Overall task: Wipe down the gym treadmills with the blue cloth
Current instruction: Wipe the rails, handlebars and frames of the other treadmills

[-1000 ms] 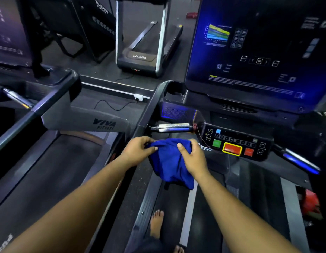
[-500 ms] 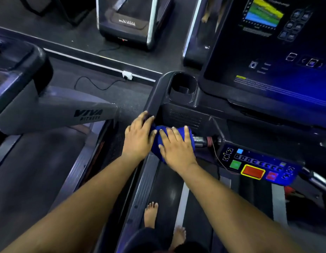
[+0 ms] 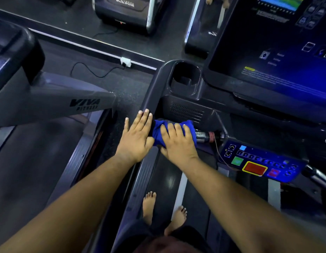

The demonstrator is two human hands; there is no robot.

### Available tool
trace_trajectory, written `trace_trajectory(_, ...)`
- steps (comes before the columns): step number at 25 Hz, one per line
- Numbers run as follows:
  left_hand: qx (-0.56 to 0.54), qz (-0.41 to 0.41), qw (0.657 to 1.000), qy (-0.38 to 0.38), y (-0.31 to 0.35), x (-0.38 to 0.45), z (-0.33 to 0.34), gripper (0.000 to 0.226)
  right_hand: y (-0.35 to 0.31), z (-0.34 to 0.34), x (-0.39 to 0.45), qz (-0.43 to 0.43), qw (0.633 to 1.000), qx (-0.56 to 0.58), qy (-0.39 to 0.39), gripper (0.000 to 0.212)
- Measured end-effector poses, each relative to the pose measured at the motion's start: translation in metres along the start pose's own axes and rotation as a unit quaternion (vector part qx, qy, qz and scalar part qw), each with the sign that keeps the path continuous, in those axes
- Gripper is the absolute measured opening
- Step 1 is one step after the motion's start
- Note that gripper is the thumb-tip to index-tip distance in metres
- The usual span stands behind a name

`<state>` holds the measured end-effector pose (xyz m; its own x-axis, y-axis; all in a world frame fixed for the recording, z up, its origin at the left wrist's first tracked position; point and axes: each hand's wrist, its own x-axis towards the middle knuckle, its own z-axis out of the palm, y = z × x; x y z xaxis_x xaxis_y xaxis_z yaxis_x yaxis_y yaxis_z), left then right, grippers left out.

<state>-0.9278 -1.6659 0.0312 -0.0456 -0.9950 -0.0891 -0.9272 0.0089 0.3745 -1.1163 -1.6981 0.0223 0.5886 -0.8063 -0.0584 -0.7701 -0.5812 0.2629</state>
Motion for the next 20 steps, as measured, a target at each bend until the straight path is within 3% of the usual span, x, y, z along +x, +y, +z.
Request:
trace_trajectory(4, -0.027, 0.004, 1.0, -0.01, 0.002, 0.0, -0.004, 0.077, 0.012, -0.033, 0.055, -0.017, 0.99, 0.088, -0.107, 0.078)
trace_trajectory(9, 0.017, -0.003, 1.0, -0.005, 0.007, -0.001, -0.004, 0.08, 0.015, -0.005, -0.013, 0.03, 0.999, -0.023, -0.003, 0.075)
trace_trajectory(11, 0.021, -0.003, 1.0, -0.005, 0.006, -0.001, -0.003, 0.079, 0.019, -0.012, 0.006, 0.038, 0.999, 0.011, -0.022, 0.065)
trace_trajectory(14, 0.006, -0.004, 1.0, -0.012, 0.005, 0.0, -0.004, 0.077, 0.023, -0.029, 0.047, 0.052, 0.991, 0.075, -0.094, 0.07)
trace_trajectory(17, 0.01, -0.005, 1.0, -0.003, 0.007, -0.003, -0.003, 0.077, 0.016, -0.024, 0.016, 0.077, 0.995, 0.054, -0.034, 0.053)
trace_trajectory(20, 0.016, -0.006, 1.0, 0.004, 0.006, -0.001, -0.001, 0.077, 0.013, -0.009, -0.02, 0.106, 0.994, 0.015, 0.022, 0.051)
